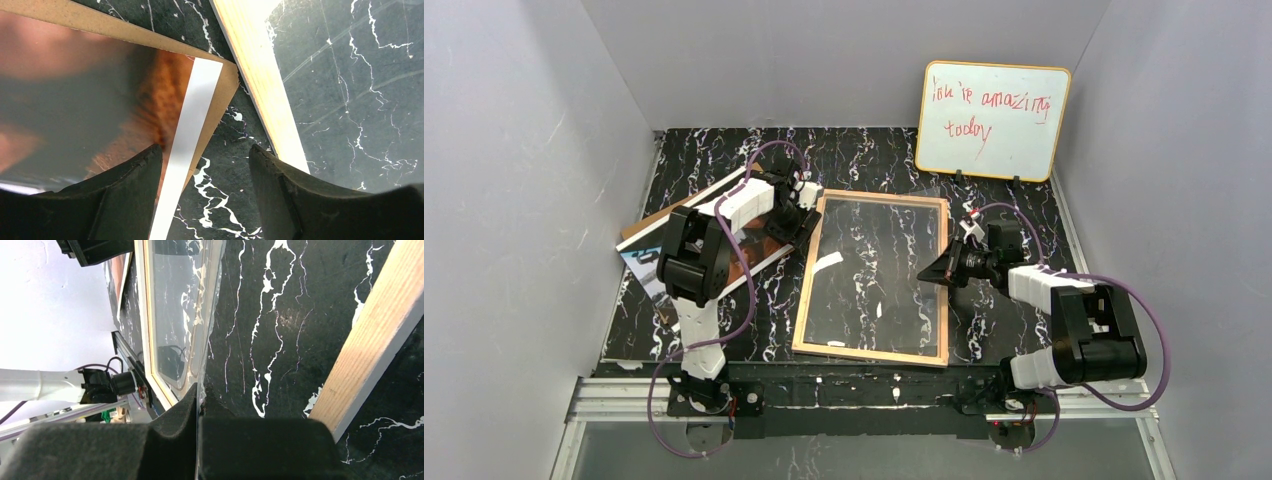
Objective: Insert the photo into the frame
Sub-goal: Place the photo frame item in the photo frame.
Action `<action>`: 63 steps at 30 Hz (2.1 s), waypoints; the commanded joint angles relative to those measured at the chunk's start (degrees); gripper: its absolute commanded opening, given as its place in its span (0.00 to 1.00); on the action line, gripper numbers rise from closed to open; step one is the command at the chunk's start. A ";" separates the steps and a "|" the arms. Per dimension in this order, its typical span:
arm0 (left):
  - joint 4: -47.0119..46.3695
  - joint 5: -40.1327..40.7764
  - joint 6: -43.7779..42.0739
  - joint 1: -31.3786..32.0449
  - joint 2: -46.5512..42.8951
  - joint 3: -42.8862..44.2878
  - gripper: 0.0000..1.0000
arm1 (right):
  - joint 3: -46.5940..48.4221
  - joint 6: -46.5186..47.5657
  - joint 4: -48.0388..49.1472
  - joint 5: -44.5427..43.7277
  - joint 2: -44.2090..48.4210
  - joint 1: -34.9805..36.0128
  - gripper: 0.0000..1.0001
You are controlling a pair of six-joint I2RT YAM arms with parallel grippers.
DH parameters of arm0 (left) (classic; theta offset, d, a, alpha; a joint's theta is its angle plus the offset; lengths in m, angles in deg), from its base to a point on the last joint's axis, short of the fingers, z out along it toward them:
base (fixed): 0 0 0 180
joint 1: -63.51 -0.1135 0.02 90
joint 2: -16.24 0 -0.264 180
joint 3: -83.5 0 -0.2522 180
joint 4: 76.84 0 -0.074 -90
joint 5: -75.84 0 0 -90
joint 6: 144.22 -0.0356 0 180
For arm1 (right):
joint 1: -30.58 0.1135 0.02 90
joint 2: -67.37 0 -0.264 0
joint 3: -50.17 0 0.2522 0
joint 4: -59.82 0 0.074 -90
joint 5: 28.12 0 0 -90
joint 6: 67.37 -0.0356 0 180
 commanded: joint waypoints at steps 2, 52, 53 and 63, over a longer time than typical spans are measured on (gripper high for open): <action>1.71 -4.88 0.47 0.82 5.49 -2.53 0.60 | 2.27 -0.35 0.91 2.59 -0.79 -0.01 0.01; 0.12 -2.89 -1.11 1.70 4.12 -5.51 0.60 | -4.78 -23.01 22.51 13.70 2.95 0.05 0.01; 0.08 -2.94 -1.18 1.70 4.05 -5.58 0.60 | -5.11 -23.42 22.59 13.68 2.57 0.01 0.01; -0.09 -2.94 -1.28 1.69 3.17 -6.11 0.60 | -3.16 -19.26 12.05 13.35 1.09 0.01 0.01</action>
